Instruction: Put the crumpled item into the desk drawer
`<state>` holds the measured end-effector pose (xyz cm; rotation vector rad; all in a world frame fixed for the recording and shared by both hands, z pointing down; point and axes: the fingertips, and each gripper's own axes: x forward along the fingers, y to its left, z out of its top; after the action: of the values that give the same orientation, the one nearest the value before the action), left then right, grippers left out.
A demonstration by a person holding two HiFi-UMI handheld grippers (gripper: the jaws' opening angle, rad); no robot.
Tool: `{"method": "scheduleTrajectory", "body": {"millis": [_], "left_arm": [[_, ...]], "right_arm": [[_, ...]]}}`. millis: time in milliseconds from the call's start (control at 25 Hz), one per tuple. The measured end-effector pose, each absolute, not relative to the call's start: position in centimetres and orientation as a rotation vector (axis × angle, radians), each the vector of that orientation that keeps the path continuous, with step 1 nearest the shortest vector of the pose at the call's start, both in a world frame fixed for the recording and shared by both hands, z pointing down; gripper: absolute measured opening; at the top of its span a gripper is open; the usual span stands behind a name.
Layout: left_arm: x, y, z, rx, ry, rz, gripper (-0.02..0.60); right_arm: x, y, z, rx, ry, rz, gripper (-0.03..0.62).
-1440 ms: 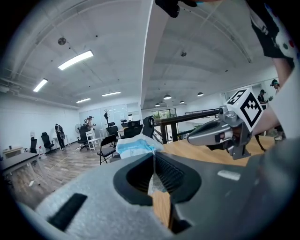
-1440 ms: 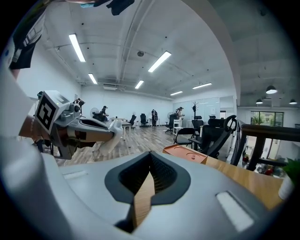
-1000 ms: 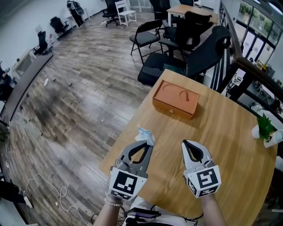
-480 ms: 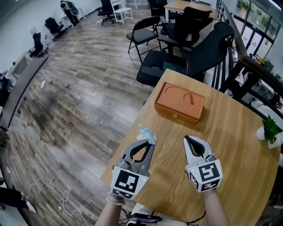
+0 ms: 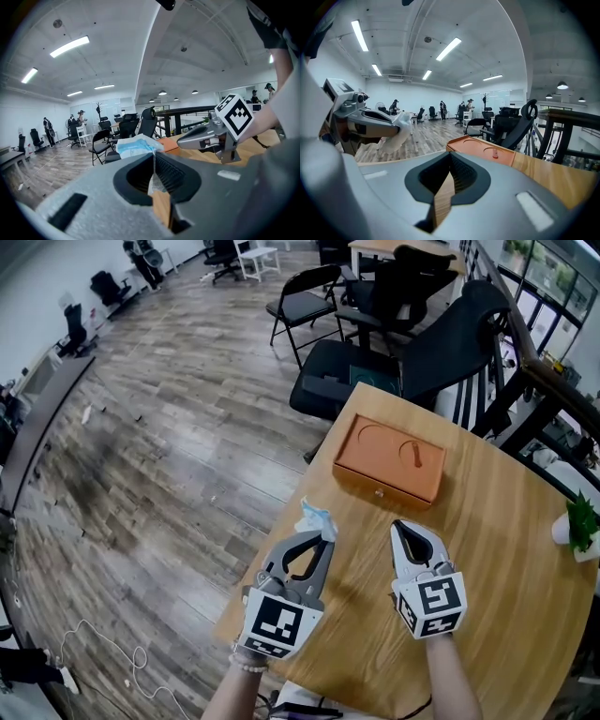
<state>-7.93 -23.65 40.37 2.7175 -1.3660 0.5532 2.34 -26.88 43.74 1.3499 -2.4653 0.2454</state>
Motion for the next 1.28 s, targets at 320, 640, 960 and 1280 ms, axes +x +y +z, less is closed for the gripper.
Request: {"method": "scheduleTrajectory", "body": {"millis": [320,640,960,1280], "left_arm": [[-8.1,-25.8,42.4,2.717,-1.339,0.573,0.020],[-8.4,-26.8,43.6,2.721,-1.311,0.585,0.020],[-8.9,-27.0,44.8,2.747,-1.287,0.630,0.020],[-9.0,-27.1,45.1,2.756,-1.284,0.661,0.020]], "right_arm": [[1.6,-29.8,47.4,1.371,-2.416,0.262,0.002],[1.2,-32.0,51.1,1.395,-2.344,0.342,0.088],[1.0,-34.2,54.3,1.489,-2.286,0.483,0.104],[1.1,-35.2,55.7,1.528,-2.226,0.522,0.104]]}}
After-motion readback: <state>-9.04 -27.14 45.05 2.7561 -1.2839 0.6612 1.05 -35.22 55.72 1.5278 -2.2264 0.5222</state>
